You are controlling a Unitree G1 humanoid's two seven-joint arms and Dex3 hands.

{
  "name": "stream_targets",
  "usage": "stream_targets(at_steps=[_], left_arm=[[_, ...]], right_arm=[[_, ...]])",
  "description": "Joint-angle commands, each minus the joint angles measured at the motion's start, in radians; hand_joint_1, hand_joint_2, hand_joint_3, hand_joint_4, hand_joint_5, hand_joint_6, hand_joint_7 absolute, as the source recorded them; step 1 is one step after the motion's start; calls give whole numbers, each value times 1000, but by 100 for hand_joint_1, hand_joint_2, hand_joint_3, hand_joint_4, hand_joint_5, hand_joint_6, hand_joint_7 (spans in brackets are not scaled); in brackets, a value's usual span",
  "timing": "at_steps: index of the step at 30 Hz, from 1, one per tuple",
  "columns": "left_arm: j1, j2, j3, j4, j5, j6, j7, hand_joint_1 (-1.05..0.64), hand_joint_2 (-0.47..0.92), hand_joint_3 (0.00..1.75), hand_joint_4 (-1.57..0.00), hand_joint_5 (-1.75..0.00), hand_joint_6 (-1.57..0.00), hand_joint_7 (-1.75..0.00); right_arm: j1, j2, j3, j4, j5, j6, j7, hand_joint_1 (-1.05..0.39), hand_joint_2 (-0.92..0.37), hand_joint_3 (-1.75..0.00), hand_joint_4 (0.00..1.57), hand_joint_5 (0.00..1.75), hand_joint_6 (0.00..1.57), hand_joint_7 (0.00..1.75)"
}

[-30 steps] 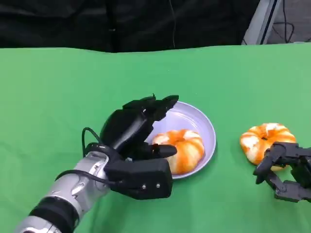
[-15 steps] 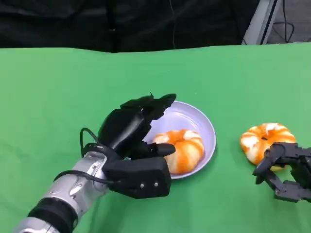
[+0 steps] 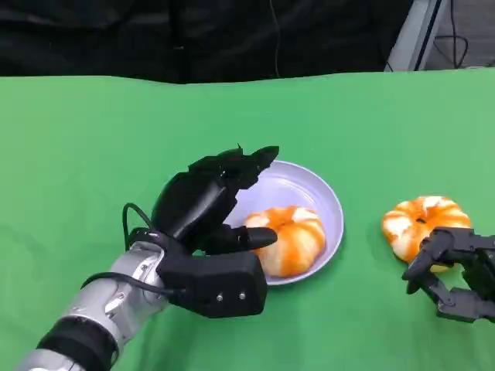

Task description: Grasp the bread from the table and place it into the plate.

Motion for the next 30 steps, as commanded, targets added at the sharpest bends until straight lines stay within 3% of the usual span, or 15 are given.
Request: stream_targets(at_steps=[1, 15, 30], left_arm=[[11, 16, 13, -1, -17, -15, -6, -88, 92, 46, -30, 0, -29, 0], [49, 30, 67, -22, -80, -105, -17, -86, 92, 45, -33, -1, -30, -1], [213, 46, 194, -133, -231, -268, -56, -80, 92, 39, -45, -4, -39, -3]], right_arm=[[-3, -10, -6, 6, 1, -9, -14, 11, -69, -84, 87, 141, 92, 103], [-2, -9, -4, 8, 4, -12, -9, 11, -68, -87, 87, 142, 91, 104], [1, -12, -4, 4, 4, -5, -8, 13, -69, -85, 86, 141, 90, 105]])
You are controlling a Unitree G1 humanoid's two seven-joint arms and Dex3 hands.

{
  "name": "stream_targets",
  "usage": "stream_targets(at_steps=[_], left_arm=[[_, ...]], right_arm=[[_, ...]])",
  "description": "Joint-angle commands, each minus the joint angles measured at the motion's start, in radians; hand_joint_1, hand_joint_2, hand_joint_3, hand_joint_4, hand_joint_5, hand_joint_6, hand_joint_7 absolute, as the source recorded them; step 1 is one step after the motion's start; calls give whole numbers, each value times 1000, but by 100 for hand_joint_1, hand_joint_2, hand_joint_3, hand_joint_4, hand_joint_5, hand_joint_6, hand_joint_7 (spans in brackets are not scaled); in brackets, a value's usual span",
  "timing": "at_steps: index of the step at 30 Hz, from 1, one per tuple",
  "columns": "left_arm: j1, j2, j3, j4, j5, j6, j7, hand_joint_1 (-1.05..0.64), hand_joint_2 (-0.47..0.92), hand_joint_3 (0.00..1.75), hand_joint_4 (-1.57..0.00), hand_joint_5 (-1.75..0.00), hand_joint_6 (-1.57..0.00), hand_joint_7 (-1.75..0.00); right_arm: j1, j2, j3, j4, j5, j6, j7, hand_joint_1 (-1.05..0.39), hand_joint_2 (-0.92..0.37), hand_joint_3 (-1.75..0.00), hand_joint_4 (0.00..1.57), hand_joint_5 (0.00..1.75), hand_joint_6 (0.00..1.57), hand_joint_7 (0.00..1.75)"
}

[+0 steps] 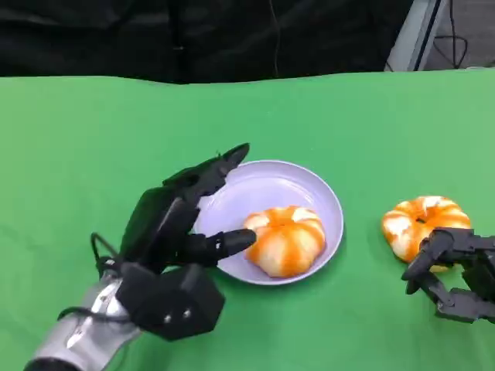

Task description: Grasp the bread from the table and place it into the plate.

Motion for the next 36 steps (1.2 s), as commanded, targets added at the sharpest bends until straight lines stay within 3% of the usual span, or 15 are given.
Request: stream_targets(at_steps=[1, 11, 19, 36], left_arm=[[47, 15, 41, -38, -52, -46, -26, -80, 92, 38, -46, -4, -40, -3], [156, 9, 128, -117, -163, -153, -74, -75, 92, 35, -59, -5, -46, -3], [259, 18, 197, -173, -210, -200, -110, -70, 92, 32, -58, -2, -48, -2], [312, 9, 295, -132, -359, -318, -229, -67, 92, 33, -66, -3, -52, -2]], right_arm=[[2, -13, -5, -2, 8, 5, -4, 13, -70, -85, 86, 141, 90, 105], [0, -16, -7, -1, 7, 12, 1, 13, -70, -85, 86, 142, 91, 104], [-5, -14, -9, 9, 20, 14, 20, 12, -70, -85, 87, 142, 91, 104], [-10, -21, -16, 17, 34, 19, 43, 14, -70, -85, 87, 142, 91, 103]])
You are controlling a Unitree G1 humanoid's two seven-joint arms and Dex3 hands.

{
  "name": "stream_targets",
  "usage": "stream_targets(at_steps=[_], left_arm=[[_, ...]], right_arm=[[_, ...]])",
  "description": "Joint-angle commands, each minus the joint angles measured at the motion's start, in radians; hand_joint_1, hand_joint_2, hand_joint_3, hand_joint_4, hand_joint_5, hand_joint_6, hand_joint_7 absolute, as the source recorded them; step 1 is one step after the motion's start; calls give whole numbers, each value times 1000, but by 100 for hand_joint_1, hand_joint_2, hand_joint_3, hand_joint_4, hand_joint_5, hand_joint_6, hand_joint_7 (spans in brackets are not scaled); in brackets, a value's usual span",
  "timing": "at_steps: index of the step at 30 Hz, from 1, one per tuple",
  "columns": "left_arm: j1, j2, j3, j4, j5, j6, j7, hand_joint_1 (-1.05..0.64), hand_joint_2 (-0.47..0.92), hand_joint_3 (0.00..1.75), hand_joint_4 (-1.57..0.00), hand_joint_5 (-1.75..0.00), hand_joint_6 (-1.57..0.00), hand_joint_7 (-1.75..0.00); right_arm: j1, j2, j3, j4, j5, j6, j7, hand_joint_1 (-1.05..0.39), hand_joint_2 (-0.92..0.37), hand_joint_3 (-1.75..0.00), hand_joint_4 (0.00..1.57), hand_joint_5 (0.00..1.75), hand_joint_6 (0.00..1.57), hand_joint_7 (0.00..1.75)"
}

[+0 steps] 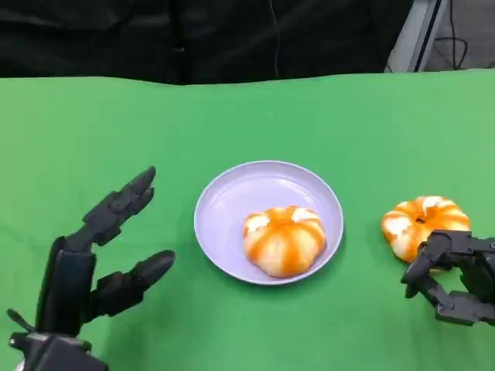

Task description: Grasp the bread from the table and place it into the plate.

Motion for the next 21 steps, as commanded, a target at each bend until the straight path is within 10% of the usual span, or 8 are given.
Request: stream_targets(at_steps=[1, 16, 21], left_arm=[[14, 3, 20, 15, -57, -32, -47, -67, 92, 33, -66, -3, -52, -2], [60, -39, 31, -2, -319, -21, -287, -64, 92, 32, -66, -1, -52, 0], [64, -70, 41, 4, -450, 6, -414, -38, 92, 20, -65, 0, -53, 0]], right_arm=[[-9, -20, -15, 6, 23, 0, 13, 14, -70, -85, 87, 142, 91, 103], [-15, -21, -13, 13, 12, -1, 1, 13, -72, -80, 86, 143, 91, 103], [-17, -22, -13, 17, 7, -5, -4, 13, -68, -86, 87, 143, 92, 103]])
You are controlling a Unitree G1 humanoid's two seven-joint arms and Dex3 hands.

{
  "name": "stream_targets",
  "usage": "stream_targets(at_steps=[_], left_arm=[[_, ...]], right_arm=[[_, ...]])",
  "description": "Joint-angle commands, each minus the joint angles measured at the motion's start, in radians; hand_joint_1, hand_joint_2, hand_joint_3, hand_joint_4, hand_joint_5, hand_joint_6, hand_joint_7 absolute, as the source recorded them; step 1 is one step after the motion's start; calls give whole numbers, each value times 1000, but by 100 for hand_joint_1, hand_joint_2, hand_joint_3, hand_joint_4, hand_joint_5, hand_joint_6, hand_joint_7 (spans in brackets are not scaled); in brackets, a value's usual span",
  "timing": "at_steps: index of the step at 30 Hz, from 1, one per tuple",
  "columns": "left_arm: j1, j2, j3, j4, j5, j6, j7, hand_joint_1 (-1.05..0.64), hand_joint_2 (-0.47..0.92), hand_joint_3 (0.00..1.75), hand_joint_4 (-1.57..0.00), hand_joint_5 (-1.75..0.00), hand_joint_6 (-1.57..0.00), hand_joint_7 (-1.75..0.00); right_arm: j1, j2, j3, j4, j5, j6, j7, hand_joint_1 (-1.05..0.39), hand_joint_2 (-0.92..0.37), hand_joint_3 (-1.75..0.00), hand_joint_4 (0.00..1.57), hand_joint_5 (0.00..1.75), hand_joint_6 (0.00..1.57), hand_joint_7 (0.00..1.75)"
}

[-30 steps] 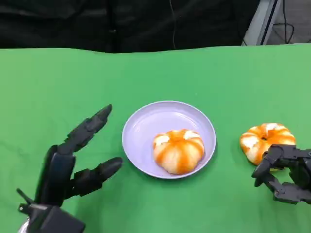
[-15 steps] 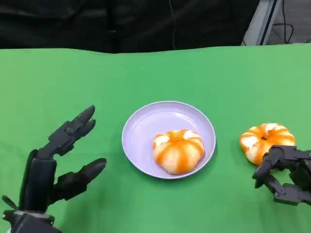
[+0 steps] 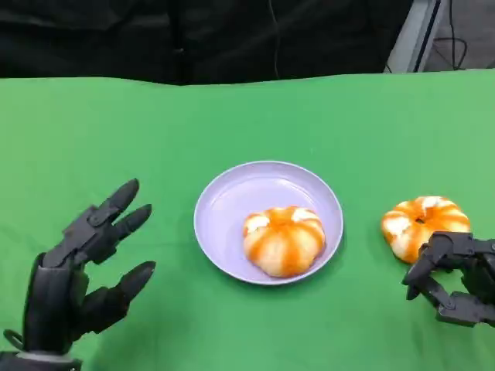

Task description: Grasp the bread from the table and place it into the plate.

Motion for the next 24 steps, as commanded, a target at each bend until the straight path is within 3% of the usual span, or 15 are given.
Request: stream_targets(at_steps=[1, 5, 14, 23, 24], left_arm=[[9, -21, 20, -7, -115, 36, -112, -33, 92, 18, -64, 0, -53, 0], [26, -50, 42, -36, -219, 101, -209, -11, 92, 18, -63, 0, -55, -1], [67, -109, 111, -109, -259, 238, -239, 3, 92, 36, -70, -2, -66, -3], [61, -148, 166, -86, -148, 213, -184, 4, 92, 38, -101, -9, -91, -7], [59, -151, 170, -78, -132, 199, -178, 0, 92, 35, -110, -12, -103, -10]], right_arm=[[-15, -19, -12, 5, 0, -6, -12, 13, -68, -87, 87, 143, 92, 103], [-17, -20, -11, 7, -2, -16, -15, 14, -67, -88, 87, 143, 91, 104], [-16, -19, -11, 4, 7, -2, -6, 14, -67, -89, 86, 143, 91, 104], [-23, -18, -12, 14, 1, -13, -13, 14, -67, -89, 87, 143, 91, 103], [-23, -19, -12, 15, 0, -14, -13, 14, -67, -89, 87, 142, 91, 103]])
